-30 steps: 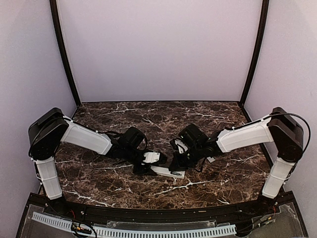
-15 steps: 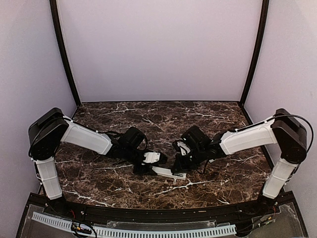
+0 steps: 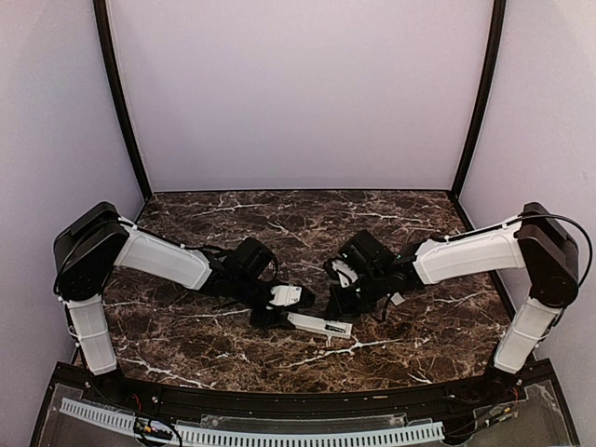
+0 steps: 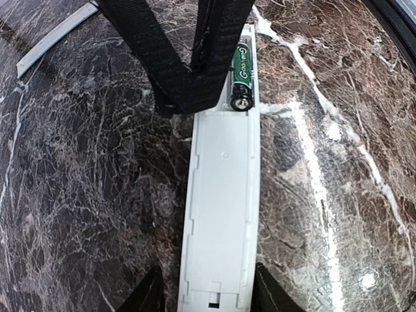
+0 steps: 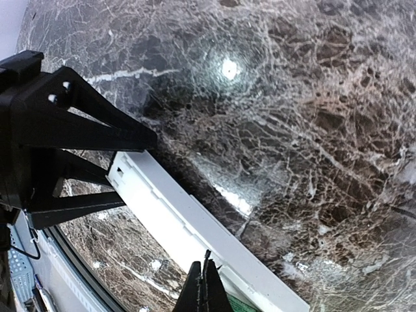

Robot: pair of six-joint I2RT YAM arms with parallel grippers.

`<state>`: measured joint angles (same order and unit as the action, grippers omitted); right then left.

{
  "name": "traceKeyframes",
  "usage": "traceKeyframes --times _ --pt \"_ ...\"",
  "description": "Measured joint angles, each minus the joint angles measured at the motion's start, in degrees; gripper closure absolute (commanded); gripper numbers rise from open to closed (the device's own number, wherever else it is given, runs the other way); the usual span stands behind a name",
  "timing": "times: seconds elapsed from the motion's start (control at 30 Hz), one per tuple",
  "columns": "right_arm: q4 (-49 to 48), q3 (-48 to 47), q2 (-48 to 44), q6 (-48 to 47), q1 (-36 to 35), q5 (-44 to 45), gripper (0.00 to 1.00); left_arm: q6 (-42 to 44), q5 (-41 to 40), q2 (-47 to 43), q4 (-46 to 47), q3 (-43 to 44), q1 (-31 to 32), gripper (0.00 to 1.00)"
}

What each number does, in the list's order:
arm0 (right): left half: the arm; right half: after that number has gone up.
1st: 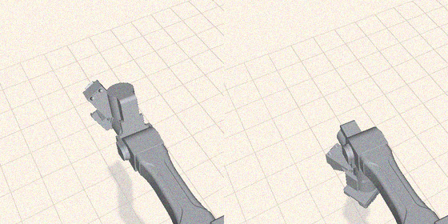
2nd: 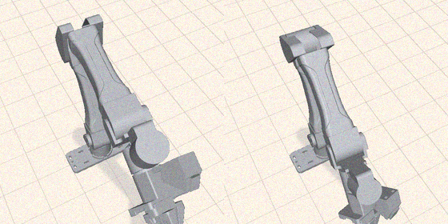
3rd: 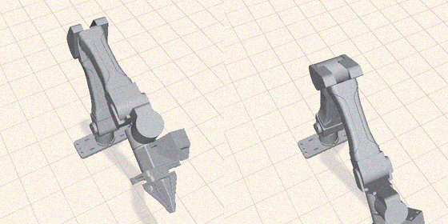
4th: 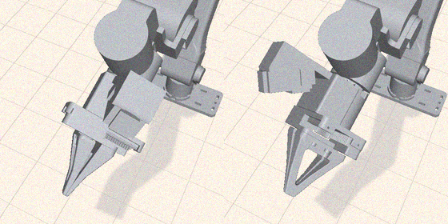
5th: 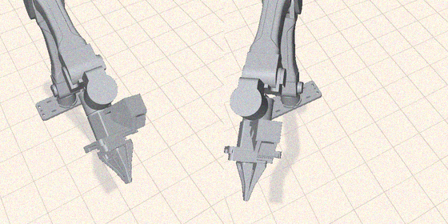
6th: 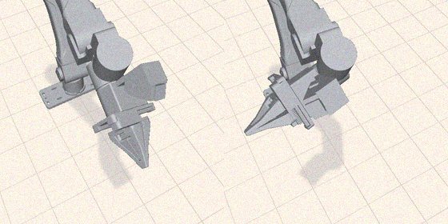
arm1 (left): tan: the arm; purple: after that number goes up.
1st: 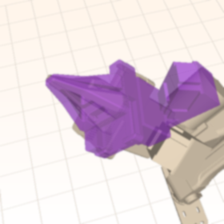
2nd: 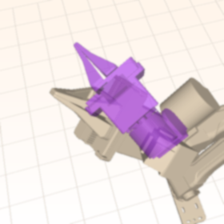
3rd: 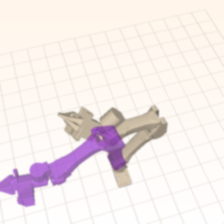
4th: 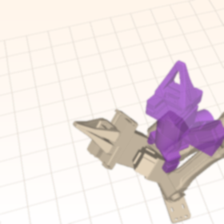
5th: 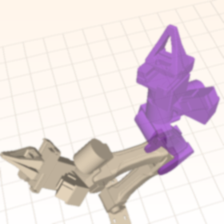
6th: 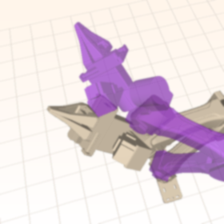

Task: Load the batteries into the remote control
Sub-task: Load the battery into the battery compartment.

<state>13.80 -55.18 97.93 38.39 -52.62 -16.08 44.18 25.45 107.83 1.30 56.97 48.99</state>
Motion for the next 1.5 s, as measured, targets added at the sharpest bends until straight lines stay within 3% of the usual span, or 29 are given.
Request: traceKeyframes --times 0.73,1.03,1.27,1.5 --pt "-4.4 3.1 -4.7 8.8 -1.2 -1.6 1.0 -3.0 -0.2 0.2 0.8 -0.5 2.5 0.69" --pt "-5.0 5.4 -4.7 11.2 -1.2 -1.8 1.0 -4.6 -0.2 0.2 0.7 -0.5 2.6 0.81" --pt "-6.4 5.5 -3.6 11.9 -1.4 -2.4 1.0 -5.0 -0.3 0.2 0.6 -0.5 2.7 0.99" --pt "-6.7 5.5 -1.4 12.1 -1.8 -2.5 1.0 -5.5 -1.0 0.0 0.5 -0.4 3.0 1.0"
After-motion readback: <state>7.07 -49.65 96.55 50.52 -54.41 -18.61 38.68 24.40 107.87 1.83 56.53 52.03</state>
